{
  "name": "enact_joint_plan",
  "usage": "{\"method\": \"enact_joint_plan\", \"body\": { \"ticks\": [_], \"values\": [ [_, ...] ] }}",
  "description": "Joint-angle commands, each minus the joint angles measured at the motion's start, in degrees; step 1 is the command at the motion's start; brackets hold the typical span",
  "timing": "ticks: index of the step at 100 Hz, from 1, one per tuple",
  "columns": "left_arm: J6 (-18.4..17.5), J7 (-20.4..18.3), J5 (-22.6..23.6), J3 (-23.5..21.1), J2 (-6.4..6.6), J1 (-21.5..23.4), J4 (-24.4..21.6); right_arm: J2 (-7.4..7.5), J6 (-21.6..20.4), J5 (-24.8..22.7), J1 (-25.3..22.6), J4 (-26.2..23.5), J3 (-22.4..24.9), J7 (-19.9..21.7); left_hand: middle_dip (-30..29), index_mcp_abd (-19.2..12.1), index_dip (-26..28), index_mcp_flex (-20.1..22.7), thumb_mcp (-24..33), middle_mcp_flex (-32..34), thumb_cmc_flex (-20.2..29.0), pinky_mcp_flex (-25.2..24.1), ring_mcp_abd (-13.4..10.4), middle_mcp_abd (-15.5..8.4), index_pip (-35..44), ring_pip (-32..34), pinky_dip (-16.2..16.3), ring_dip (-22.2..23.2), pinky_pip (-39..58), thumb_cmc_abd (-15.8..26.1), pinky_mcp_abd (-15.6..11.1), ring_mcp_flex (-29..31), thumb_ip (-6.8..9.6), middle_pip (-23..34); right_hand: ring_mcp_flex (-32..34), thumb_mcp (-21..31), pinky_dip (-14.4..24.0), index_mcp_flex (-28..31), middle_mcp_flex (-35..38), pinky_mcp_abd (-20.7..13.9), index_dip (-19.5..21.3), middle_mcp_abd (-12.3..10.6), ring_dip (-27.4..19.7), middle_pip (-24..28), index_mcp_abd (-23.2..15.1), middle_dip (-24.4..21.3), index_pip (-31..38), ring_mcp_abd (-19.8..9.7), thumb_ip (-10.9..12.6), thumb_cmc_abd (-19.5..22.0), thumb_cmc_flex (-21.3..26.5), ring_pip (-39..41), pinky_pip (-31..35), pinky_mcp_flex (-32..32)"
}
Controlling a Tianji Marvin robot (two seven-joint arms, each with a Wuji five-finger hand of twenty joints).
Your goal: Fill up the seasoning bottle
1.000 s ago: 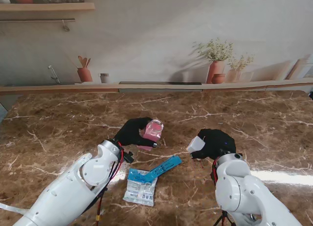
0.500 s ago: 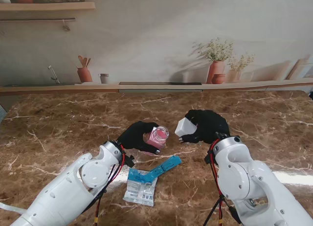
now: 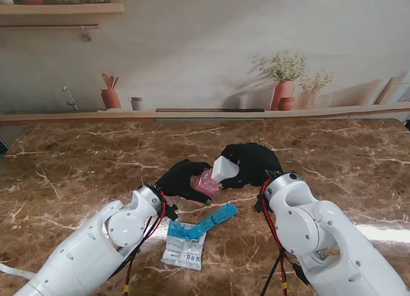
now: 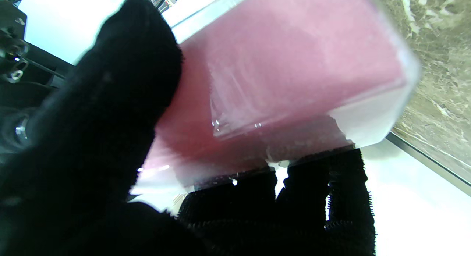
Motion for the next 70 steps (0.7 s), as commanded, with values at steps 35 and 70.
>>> {"method": "enact_joint_plan", "body": {
  "ticks": [35,70],
  "values": [
    [0.04,0.00,-0.08,-0.28,0.09,0.26,-0.96,0.24,-2.31,0.63,2.49,2.05,-2.34,2.65,3.09,-12.05,2.94,17.96,17.78,7.44,13.25,-0.27,-0.96,-5.68,14.71,4.32,1.01,3.27,1.93,15.67,-4.19,5.28,4.51,9.04,-1.37,11.44,0.74,2.11,2.56,-0.29,2.39,-4.79,-0.82,3.99,-5.32,0.40,3.71,-1.06,3.86,6.99,9.70,-1.09,-1.18,-0.63],
    [0.75,-0.10,-0.83,-0.40,0.00,0.65,-1.35,0.64,-3.91,-3.01,4.13,2.48,-4.39,3.88,3.55,-11.72,3.13,17.65,17.72,7.53,13.26,-0.16,-0.68,-5.18,14.62,4.75,1.49,3.54,2.13,15.78,-4.32,5.53,4.41,9.17,-1.32,11.29,1.39,2.52,2.94,-0.72,2.92,-5.10,-0.57,4.22,-5.86,0.57,3.49,-1.40,3.62,6.43,9.89,-0.77,-1.49,-0.86]
  ]
}}
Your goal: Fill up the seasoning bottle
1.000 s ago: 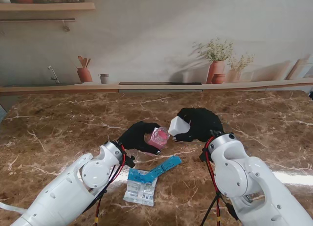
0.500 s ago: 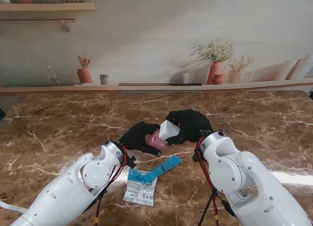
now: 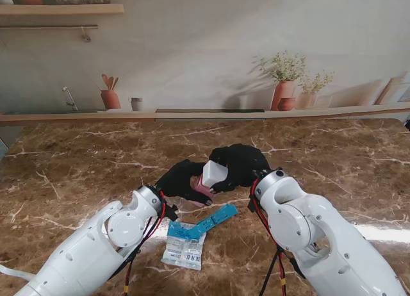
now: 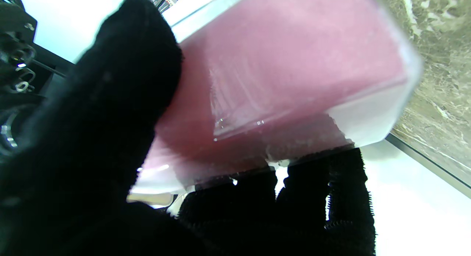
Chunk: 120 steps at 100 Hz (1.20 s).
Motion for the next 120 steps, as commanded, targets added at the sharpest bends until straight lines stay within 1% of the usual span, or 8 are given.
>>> {"method": "enact_joint_plan", "body": {
  "ticks": [1,38,74,89,101,114,116,120],
  "values": [
    [0.34,0.48,-0.36,-0.13,-0.12,0.23,-0.61,-0.01,-0.14,-0.12,-0.02,0.34,-0.43,1.05,3.58,-12.15,3.15,17.42,17.72,7.28,13.25,-0.16,-0.67,-5.18,14.62,4.79,1.32,3.07,2.04,16.01,-4.23,4.96,4.41,9.18,-0.63,11.17,1.41,2.57,3.00,-0.64,2.62,-5.13,-0.55,4.27,-5.91,1.28,3.70,-1.40,3.59,6.38,9.78,0.62,-0.72,-0.29],
    [0.85,1.01,-1.12,-0.23,-0.39,0.56,-0.82,-0.04,-1.18,-5.68,0.37,1.12,-2.42,-1.34,4.44,-11.84,3.65,17.24,17.68,7.68,13.23,0.14,-0.40,-4.63,15.00,5.51,1.94,3.24,2.28,16.12,-4.17,5.58,4.32,9.40,-0.33,11.06,2.42,3.07,3.74,-0.81,3.17,-5.59,0.13,4.90,-6.74,2.02,4.39,-1.85,3.15,5.31,9.99,1.72,-0.58,-0.11],
    [0.97,2.05,-1.40,-0.72,-0.65,1.21,-1.05,-0.12,-0.37,-5.58,1.01,1.78,-3.86,-1.70,7.64,-11.36,8.04,16.35,17.49,7.72,13.80,0.80,0.21,-3.96,16.69,7.14,3.01,4.49,2.81,16.45,-3.92,6.25,4.32,10.43,-0.22,10.94,3.15,3.17,3.51,-0.51,3.04,-5.29,0.49,5.03,-6.25,2.14,4.28,-1.48,3.33,6.26,7.44,2.29,-0.37,0.16],
    [0.93,2.59,-1.29,-0.91,-0.76,1.40,-0.99,-0.31,1.65,-5.41,0.95,1.87,-4.58,-2.40,7.74,-11.36,8.35,16.33,17.48,7.78,13.76,0.75,0.24,-3.97,16.50,7.12,3.14,4.48,2.85,16.46,-3.91,6.23,4.31,10.33,0.48,10.63,3.96,3.86,3.70,0.13,3.69,-4.95,0.95,5.96,-5.80,1.80,3.86,-1.00,4.55,7.36,4.43,3.30,0.93,1.10],
    [0.98,3.10,-1.26,-0.98,-0.88,1.58,-1.00,-0.43,3.52,-5.93,0.84,1.89,-5.21,-2.91,7.77,-11.37,8.49,16.25,17.45,7.76,13.69,0.64,0.19,-4.01,16.35,7.07,3.22,4.46,2.83,16.47,-3.91,6.13,4.29,10.22,1.02,8.96,4.58,5.78,3.74,0.39,6.90,-4.78,1.33,7.90,-5.30,-2.95,0.36,-0.69,7.49,8.60,0.11,4.56,3.27,1.78],
    [1.04,3.66,-1.19,-0.95,-1.02,1.73,-0.97,-0.56,4.85,-6.82,0.89,2.03,-5.96,-3.78,7.83,-11.33,8.63,16.21,17.46,7.75,13.73,0.59,0.23,-3.94,16.21,7.06,3.29,4.47,2.82,16.49,-3.90,6.05,4.28,10.14,1.34,8.76,4.94,6.46,3.99,0.63,7.92,-4.84,1.67,8.53,-5.14,-2.90,-0.53,-0.48,9.44,9.38,-2.04,5.28,4.67,1.74],
    [1.05,3.69,-1.19,-0.96,-1.03,1.75,-0.98,-0.58,5.04,-7.06,0.91,2.03,-6.09,-3.91,7.84,-11.33,8.66,16.20,17.45,7.75,13.71,0.56,0.25,-3.90,16.19,7.07,3.31,4.47,2.81,16.50,-3.90,6.04,4.27,10.12,1.27,8.12,4.91,6.77,3.96,0.64,9.21,-4.84,1.91,8.70,-5.06,-2.67,-1.50,-0.43,11.19,10.00,-2.90,5.74,5.27,1.71],
    [1.06,3.77,-1.12,-0.96,-1.03,1.78,-1.00,-0.57,5.38,-7.68,0.99,1.98,-6.35,-3.96,7.86,-11.44,8.72,16.17,17.44,7.72,13.70,0.51,0.13,-4.01,16.14,7.10,3.34,4.48,2.80,16.49,-3.93,6.08,4.26,10.08,1.37,7.50,5.17,6.97,4.13,0.75,10.02,-4.90,2.26,8.94,-5.16,-2.42,-2.06,-0.34,11.61,10.45,-3.94,6.42,6.27,1.67]
  ]
}}
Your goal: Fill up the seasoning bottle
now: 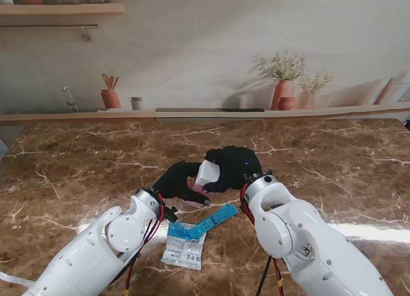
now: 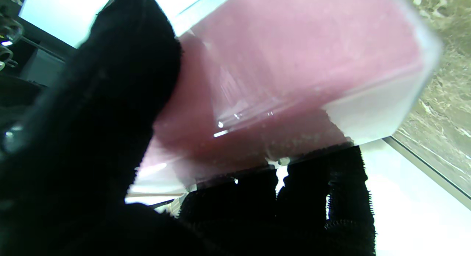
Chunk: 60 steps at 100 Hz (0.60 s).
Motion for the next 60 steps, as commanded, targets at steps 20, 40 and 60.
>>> {"method": "enact_joint_plan", "body": {
  "ticks": [20,40,60],
  "values": [
    [-0.03,0.76,0.36,-0.14,-0.52,-0.12,-0.86,-0.13,1.86,-4.69,0.16,0.49,-1.81,1.09,3.76,-12.91,6.07,13.79,17.43,7.11,13.62,-0.21,0.04,-4.75,15.99,7.07,1.97,2.77,2.25,18.76,-4.04,4.29,4.23,8.64,0.92,2.02,3.21,5.65,4.09,-0.29,3.77,-6.03,3.73,6.91,-7.13,2.47,0.38,-0.90,5.69,8.95,-4.47,5.63,8.00,-0.79],
    [-0.08,1.49,0.47,-0.07,-0.72,-0.06,-0.77,-0.06,3.22,-7.65,0.72,0.70,-2.66,1.39,3.84,-13.06,6.25,13.85,17.42,7.20,13.55,-0.20,-0.01,-4.85,16.03,7.05,2.06,2.74,2.23,18.76,-4.04,4.33,4.20,8.63,0.99,-14.92,2.41,2.65,5.02,-1.22,1.06,-6.74,3.94,7.27,-5.79,3.44,-5.66,-1.06,9.21,21.14,-8.69,8.58,10.44,-0.53],
    [-0.20,2.38,0.60,0.00,-0.95,0.04,-0.68,0.21,4.43,-10.48,0.73,-0.27,-2.86,4.20,3.92,-13.09,6.38,13.89,17.45,7.33,13.51,-0.22,-0.07,-4.85,16.07,7.09,2.16,2.77,2.23,18.74,-4.10,4.45,4.20,8.67,3.13,-9.29,1.79,-3.13,7.99,-1.16,-5.41,-6.95,3.05,8.04,-2.91,1.83,-12.97,-0.19,11.15,22.50,-20.60,9.16,12.05,0.97]
  ]
}}
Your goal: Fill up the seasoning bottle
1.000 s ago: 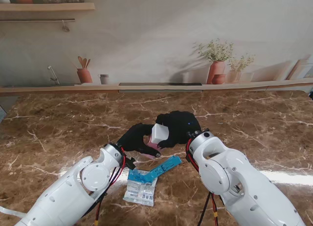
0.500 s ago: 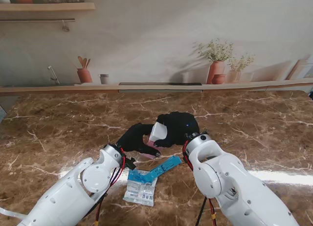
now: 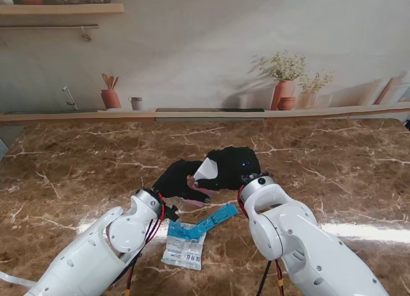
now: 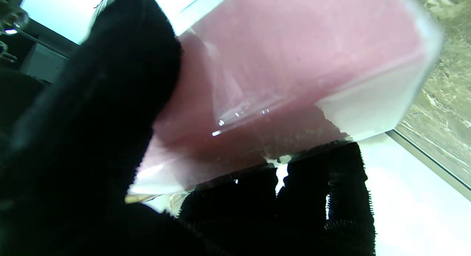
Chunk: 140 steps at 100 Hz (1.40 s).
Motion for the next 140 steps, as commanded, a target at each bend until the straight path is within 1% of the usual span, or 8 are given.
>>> {"method": "enact_joint_plan", "body": {
  "ticks": [1,14,30,39,68,89,114,140],
  "values": [
    [-0.18,0.53,-0.01,0.04,-0.54,-0.11,-0.69,0.15,0.49,-1.44,-0.41,-0.36,-0.29,1.69,3.36,-13.59,5.72,13.85,17.44,7.32,13.51,-0.21,-0.07,-4.87,16.07,7.04,1.65,2.51,2.23,18.73,-4.11,4.45,4.20,8.64,2.56,1.81,0.18,-2.65,3.12,-0.55,-2.49,-2.10,-0.44,2.32,-1.81,-0.96,-3.04,0.21,2.19,2.19,-4.59,0.98,2.87,1.02],
    [-0.25,0.52,0.06,0.02,-0.52,-0.09,-0.75,0.25,0.82,-3.56,-0.28,-0.63,-0.56,2.83,3.37,-13.61,5.79,13.95,17.48,7.33,13.51,-0.22,-0.08,-4.89,16.09,7.03,1.71,2.52,2.23,18.74,-4.15,4.44,4.21,8.62,2.60,1.59,-0.64,-6.75,2.85,-0.62,-6.00,-1.63,-1.45,1.14,-0.49,-2.53,-6.61,0.86,2.76,7.11,-9.96,-0.76,2.77,1.17],
    [-0.23,0.69,0.24,-0.10,-0.53,-0.11,-0.86,0.18,0.97,-3.36,-0.44,-0.89,-0.58,2.33,3.39,-13.62,5.85,13.91,17.47,7.32,13.44,-0.25,-0.08,-4.96,16.08,6.99,1.76,2.52,2.22,18.76,-4.20,4.38,4.18,8.61,1.80,0.96,-0.91,-8.06,2.01,-0.44,-6.91,-1.34,-1.75,0.35,-0.50,-3.11,-7.15,1.37,2.96,8.90,-11.18,-1.79,2.27,0.28],
    [-0.12,0.80,0.31,-0.14,-0.55,-0.10,-0.90,0.18,0.77,-3.47,-0.75,-1.35,-0.38,2.24,3.37,-13.59,5.87,13.90,17.49,7.25,13.49,-0.34,0.02,-4.85,16.07,6.96,1.77,2.53,2.17,18.75,-4.20,4.29,4.19,8.56,1.15,0.82,-0.95,-6.94,1.25,-0.63,-5.92,-1.57,-1.73,0.27,-1.02,-3.05,-4.73,1.13,3.02,8.01,-9.72,-2.35,1.82,-0.49],
    [0.06,1.35,0.39,-0.12,-0.69,-0.02,-1.03,-0.15,0.06,-0.40,-2.04,-2.34,0.18,-0.95,3.30,-13.66,5.78,13.77,17.45,7.14,13.47,-0.46,-0.07,-4.91,15.92,6.89,1.86,2.53,2.17,18.74,-4.37,4.06,4.15,8.42,0.07,-0.72,-0.18,-0.61,0.46,-0.57,2.51,-3.49,-0.87,1.77,-3.89,-1.65,5.19,-1.04,2.42,-1.02,4.42,-1.98,0.79,-1.90],
    [0.09,1.85,0.42,-0.09,-0.84,-0.01,-1.09,-0.21,0.87,-1.38,-2.55,-3.01,0.27,-1.21,3.23,-13.81,5.77,13.79,17.43,7.08,13.43,-0.47,-0.22,-5.07,16.02,6.84,1.92,2.47,2.15,18.76,-4.43,4.02,4.13,8.33,1.87,-0.24,0.40,0.36,2.38,-0.78,3.12,-3.07,-0.39,2.66,-3.29,-1.58,4.78,-0.83,2.57,0.13,3.61,-0.08,2.32,-0.14],
    [-0.01,2.31,0.36,-0.08,-0.97,0.19,-1.18,-0.24,2.96,-5.35,-1.71,-2.13,-0.77,-1.11,3.22,-13.98,5.78,13.82,17.42,7.20,13.34,-0.46,-0.32,-5.24,16.08,6.88,1.97,2.43,2.14,18.75,-4.49,4.16,4.12,8.37,6.43,-0.24,0.54,2.95,7.67,-0.45,0.96,-2.47,-0.41,3.37,-2.01,-2.24,2.51,-0.23,2.62,1.34,2.31,2.58,5.57,4.06],
    [-0.04,2.57,0.28,-0.15,-1.04,0.33,-1.26,-0.22,4.68,-6.68,-1.43,-2.20,-1.09,0.56,3.25,-14.05,5.86,13.98,17.48,7.31,13.30,-0.45,-0.28,-5.30,16.21,6.87,2.02,2.38,2.11,18.74,-4.48,4.24,4.13,8.45,9.69,0.11,-2.05,3.87,13.59,0.14,-5.41,-1.05,-1.30,2.59,0.45,-4.25,0.90,1.25,2.87,6.01,-3.21,7.43,10.52,8.88]
  ]
}}
